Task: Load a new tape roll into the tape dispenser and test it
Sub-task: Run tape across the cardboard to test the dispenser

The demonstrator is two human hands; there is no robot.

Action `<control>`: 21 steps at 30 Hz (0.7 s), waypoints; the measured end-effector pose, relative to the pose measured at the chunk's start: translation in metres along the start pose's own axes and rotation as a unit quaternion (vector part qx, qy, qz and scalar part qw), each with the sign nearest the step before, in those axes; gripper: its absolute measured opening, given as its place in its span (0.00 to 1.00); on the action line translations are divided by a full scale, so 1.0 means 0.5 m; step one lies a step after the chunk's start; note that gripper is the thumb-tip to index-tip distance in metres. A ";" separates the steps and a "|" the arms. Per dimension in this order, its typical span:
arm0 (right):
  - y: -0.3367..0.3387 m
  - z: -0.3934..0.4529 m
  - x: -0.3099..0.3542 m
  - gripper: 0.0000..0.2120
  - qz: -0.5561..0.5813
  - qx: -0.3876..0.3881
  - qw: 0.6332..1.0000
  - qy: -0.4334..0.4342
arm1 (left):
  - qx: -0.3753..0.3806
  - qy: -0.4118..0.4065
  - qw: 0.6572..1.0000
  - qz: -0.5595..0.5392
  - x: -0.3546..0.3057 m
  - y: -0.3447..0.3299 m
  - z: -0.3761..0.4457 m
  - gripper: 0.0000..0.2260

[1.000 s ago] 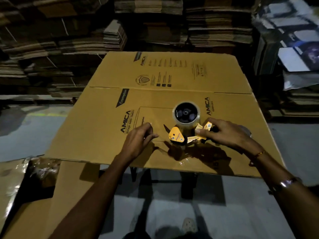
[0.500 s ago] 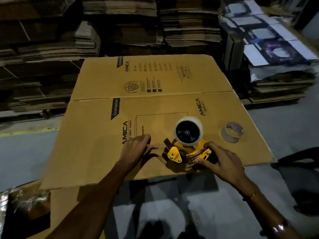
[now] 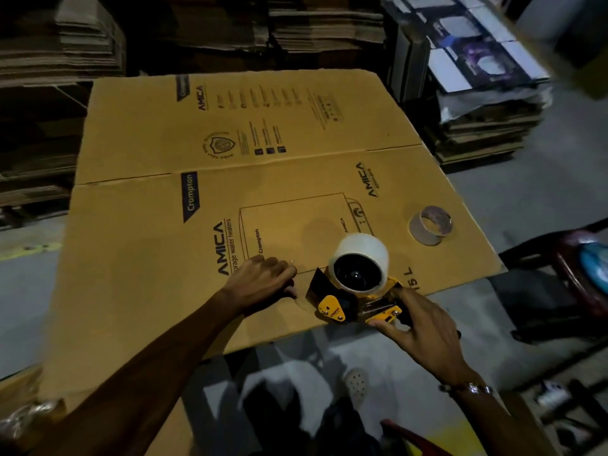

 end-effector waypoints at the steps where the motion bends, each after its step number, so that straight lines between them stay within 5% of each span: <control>1: -0.002 -0.004 -0.001 0.23 0.003 0.001 1.000 -0.005 | 0.005 -0.007 1.000 -0.003 -0.001 -0.004 -0.002 0.19; 11: -0.010 -0.012 0.050 0.25 -0.142 0.000 0.987 0.068 | 0.046 -0.079 0.994 -0.059 -0.003 -0.004 -0.009 0.19; 17: -0.019 -0.012 0.072 0.25 -0.180 0.013 0.981 0.075 | 0.167 0.000 0.981 -0.095 0.028 -0.026 -0.023 0.24; 21: -0.027 -0.014 0.081 0.25 -0.179 0.018 0.980 0.082 | 0.170 0.015 0.980 -0.100 0.033 -0.013 -0.037 0.24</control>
Point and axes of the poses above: each hand's wrist, its own z-axis towards the middle knuckle, its own y-axis out of the back of the hand, x = y × z, the point moved 7 cm from there along z, towards the middle knuckle, and after that the axes turned 7 degrees about -z, right-handed, at the moved point
